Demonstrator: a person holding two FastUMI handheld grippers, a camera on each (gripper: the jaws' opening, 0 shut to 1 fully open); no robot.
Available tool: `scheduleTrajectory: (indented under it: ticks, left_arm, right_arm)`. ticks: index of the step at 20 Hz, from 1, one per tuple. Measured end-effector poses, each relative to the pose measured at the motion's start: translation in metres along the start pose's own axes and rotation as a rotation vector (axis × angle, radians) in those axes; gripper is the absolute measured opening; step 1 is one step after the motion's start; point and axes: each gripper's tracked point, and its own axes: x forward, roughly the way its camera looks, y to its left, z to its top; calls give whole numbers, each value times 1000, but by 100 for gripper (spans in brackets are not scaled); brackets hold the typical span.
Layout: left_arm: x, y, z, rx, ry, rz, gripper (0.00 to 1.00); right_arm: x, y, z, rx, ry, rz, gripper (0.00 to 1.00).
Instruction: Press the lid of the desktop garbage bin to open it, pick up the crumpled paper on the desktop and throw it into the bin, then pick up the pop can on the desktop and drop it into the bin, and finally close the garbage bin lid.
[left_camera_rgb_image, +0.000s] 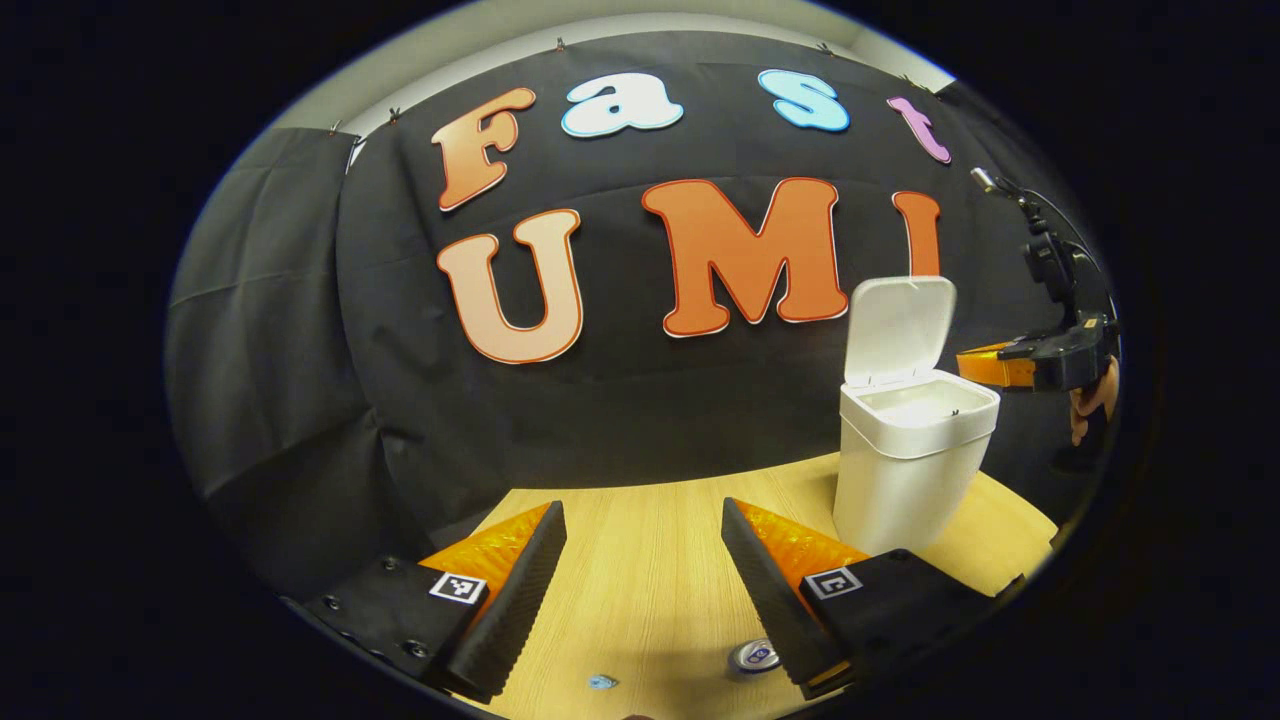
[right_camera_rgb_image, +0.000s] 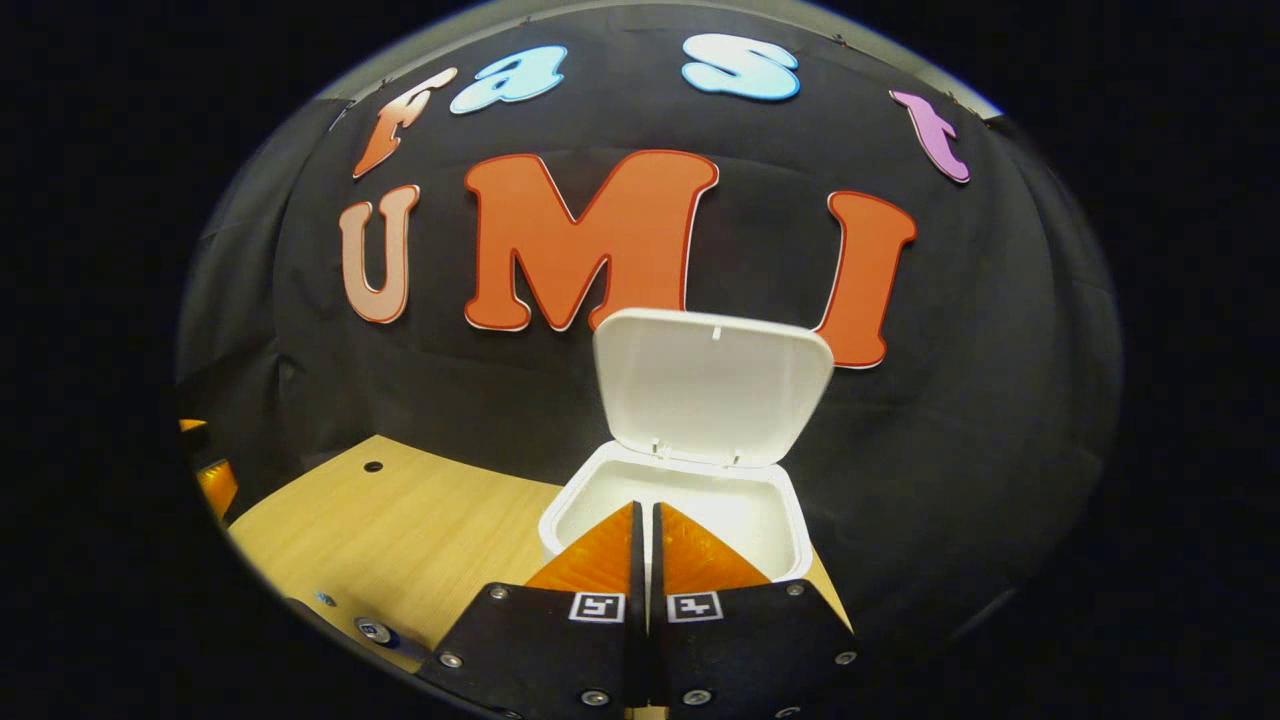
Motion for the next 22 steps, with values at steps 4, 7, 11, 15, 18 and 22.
scheduleTrajectory:
  ticks: [4, 7, 11, 15, 18, 22]
  left_arm:
    - [12, 7, -13, -18, 46, -48, 100]
    - [19, 10, -23, -23, 77, -81, 99]
    - [25, 13, -42, -17, 141, -105, 99]
    - [27, 10, -63, -6, 201, -156, 100]
    - [29, 10, -81, -20, 259, -179, 100]
    - [25, 1, -106, -37, 350, -233, 100]
  right_arm:
    - [-18, 19, -1, -22, -29, -38, 2]
    - [-31, 47, -7, -26, -39, 0, 5]
    - [-41, 80, -28, -23, -5, 62, 27]
    - [-49, 112, -50, -19, 38, 138, 57]
    - [-55, 132, -69, -15, 67, 188, 71]
    - [-58, 152, -98, -22, 128, 235, 78]
